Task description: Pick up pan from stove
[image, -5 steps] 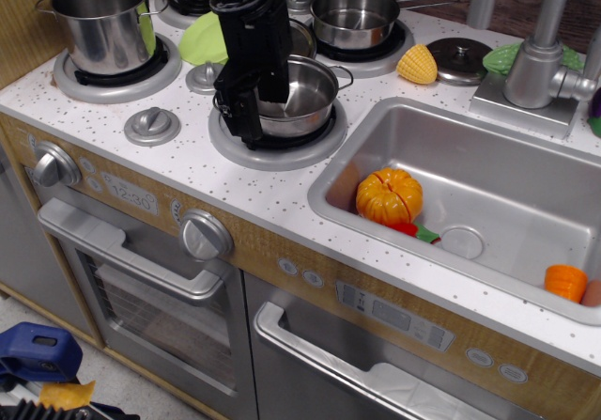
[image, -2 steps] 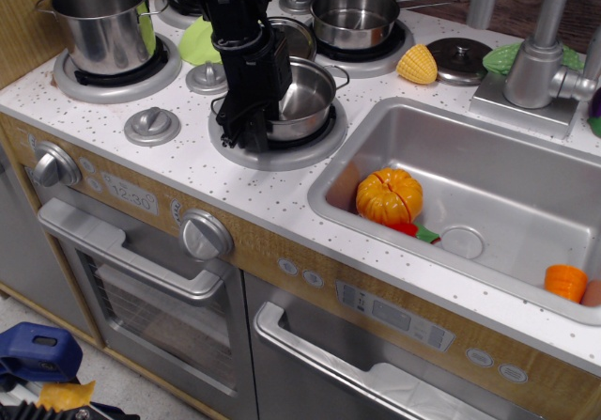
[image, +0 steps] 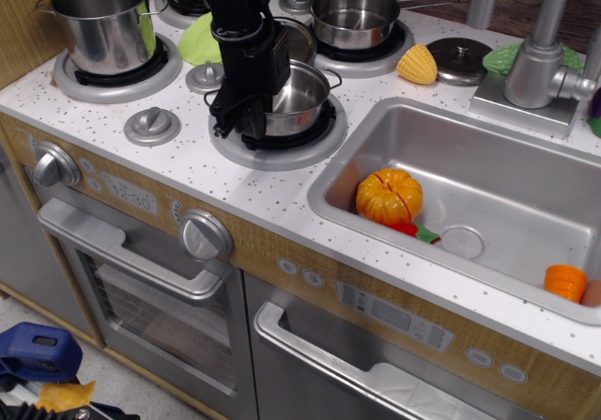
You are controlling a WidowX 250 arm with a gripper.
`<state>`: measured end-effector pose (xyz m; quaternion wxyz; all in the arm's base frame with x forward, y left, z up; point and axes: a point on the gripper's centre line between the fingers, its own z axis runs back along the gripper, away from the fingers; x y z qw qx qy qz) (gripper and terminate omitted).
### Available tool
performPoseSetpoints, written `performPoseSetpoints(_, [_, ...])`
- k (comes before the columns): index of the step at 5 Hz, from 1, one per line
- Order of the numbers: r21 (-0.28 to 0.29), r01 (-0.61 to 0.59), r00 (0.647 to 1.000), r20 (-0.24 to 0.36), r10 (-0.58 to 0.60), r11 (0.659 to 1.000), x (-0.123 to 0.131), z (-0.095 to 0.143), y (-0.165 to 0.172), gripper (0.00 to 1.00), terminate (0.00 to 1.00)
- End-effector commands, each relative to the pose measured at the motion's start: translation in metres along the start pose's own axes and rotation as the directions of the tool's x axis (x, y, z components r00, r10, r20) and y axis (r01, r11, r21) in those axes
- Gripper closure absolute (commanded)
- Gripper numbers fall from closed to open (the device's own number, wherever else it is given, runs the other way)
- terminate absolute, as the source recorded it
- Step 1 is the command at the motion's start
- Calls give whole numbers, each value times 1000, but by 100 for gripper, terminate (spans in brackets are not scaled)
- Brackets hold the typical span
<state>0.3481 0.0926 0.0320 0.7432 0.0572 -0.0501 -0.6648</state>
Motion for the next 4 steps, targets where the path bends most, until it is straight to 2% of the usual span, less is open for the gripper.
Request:
performPoseSetpoints(1, [132,42,998,-55,-35,990,-7,51,28,100,0])
performPoseSetpoints(2, [190,77,990,-130,-53,979,-4,67,31,100,0])
performPoseSetpoints(3, [198,86,988,-140,-59,977,-2,74,33,100,0])
performPoseSetpoints(4, [200,98,987,-145,-69,975,-2,80,38,100,100])
